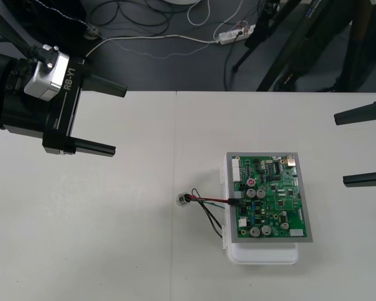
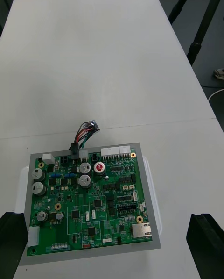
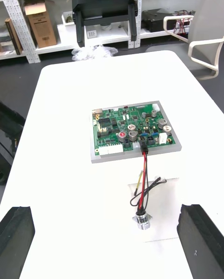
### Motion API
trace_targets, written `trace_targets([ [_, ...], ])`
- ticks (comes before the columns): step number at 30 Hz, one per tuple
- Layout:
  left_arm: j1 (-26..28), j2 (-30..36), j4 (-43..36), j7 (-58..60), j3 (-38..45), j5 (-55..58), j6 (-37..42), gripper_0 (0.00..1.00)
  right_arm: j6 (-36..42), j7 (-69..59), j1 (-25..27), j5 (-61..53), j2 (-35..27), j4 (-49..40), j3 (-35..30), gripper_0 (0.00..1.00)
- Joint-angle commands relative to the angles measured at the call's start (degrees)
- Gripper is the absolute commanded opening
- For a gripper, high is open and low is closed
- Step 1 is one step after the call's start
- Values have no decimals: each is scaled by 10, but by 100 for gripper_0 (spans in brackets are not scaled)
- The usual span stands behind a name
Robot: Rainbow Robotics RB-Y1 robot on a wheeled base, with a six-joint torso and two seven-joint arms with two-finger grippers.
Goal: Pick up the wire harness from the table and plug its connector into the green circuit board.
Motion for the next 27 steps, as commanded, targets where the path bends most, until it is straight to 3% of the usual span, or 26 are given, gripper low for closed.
trace_targets([
  [1,-16,21,-10,16,-4,-3,26,90,-1,29,-16,2,5,-12,7,100],
  [27,-16,21,-10,16,-4,-3,26,90,-1,29,-16,2,5,-12,7,100],
])
